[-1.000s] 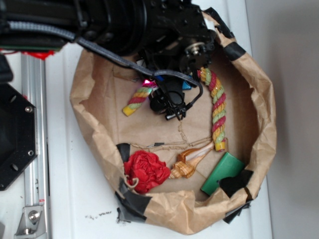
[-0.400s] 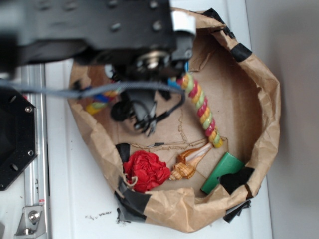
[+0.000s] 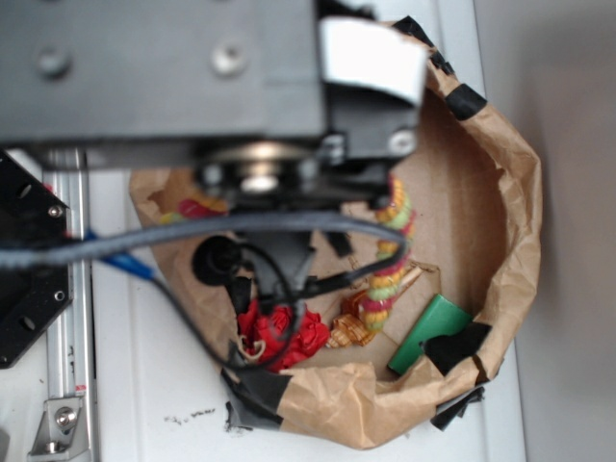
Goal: Grab the multicolored rope.
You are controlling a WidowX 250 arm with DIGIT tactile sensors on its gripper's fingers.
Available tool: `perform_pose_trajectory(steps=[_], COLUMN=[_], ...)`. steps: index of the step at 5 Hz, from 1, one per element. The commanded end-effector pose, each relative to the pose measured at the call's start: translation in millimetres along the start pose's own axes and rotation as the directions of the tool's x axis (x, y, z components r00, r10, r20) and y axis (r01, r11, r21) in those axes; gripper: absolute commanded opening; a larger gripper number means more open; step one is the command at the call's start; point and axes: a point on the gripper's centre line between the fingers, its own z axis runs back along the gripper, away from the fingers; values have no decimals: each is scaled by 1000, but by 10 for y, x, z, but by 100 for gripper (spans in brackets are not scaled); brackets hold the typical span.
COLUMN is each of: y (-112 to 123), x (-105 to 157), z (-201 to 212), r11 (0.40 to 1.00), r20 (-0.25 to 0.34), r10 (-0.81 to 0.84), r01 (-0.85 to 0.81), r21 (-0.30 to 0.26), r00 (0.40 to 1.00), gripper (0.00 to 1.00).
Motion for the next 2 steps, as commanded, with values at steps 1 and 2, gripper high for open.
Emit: perform_pose_trajectory(steps=[1,2], y=[55,48], x=[292,276], z=[-111,-176], r11=[999,999], r20=[94,93], r10=[25,42], r01=[-21,-40], r21=[-39,-18], r00=[995,995], gripper=[0,0])
